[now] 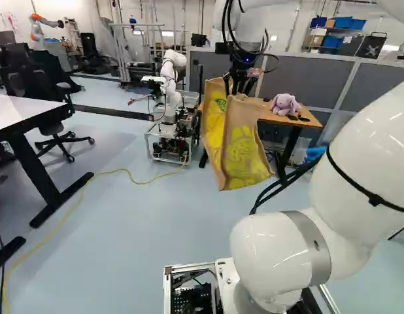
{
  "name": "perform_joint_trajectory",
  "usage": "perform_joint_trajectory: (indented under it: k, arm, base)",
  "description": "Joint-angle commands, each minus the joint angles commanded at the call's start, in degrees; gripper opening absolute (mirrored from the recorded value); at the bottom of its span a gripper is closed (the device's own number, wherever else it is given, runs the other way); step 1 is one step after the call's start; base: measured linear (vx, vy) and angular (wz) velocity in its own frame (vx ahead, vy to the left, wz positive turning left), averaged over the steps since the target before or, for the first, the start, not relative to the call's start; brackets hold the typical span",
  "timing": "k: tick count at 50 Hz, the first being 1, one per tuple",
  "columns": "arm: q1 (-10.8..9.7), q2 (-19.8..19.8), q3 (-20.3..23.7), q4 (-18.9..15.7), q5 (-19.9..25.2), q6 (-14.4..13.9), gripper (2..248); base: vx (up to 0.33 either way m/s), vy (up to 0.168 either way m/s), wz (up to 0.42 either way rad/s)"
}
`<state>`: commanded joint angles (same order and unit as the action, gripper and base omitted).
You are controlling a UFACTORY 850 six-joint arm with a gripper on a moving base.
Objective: Pick up the bag on the ground and place it on the table
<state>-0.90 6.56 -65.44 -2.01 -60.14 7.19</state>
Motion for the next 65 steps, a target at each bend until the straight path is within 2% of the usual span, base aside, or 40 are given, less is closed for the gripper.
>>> perform_joint_trajectory:
  k: [49, 65]
  arm:
    - [0.00, 0.00, 0.00, 0.00, 0.00, 0.00, 22]
    - [0.00, 0.00, 0.00, 0.00, 0.00, 0.00, 22]
  base:
    - [0.158, -0.118, -0.198]
    - [0.169, -0.087, -0.029]
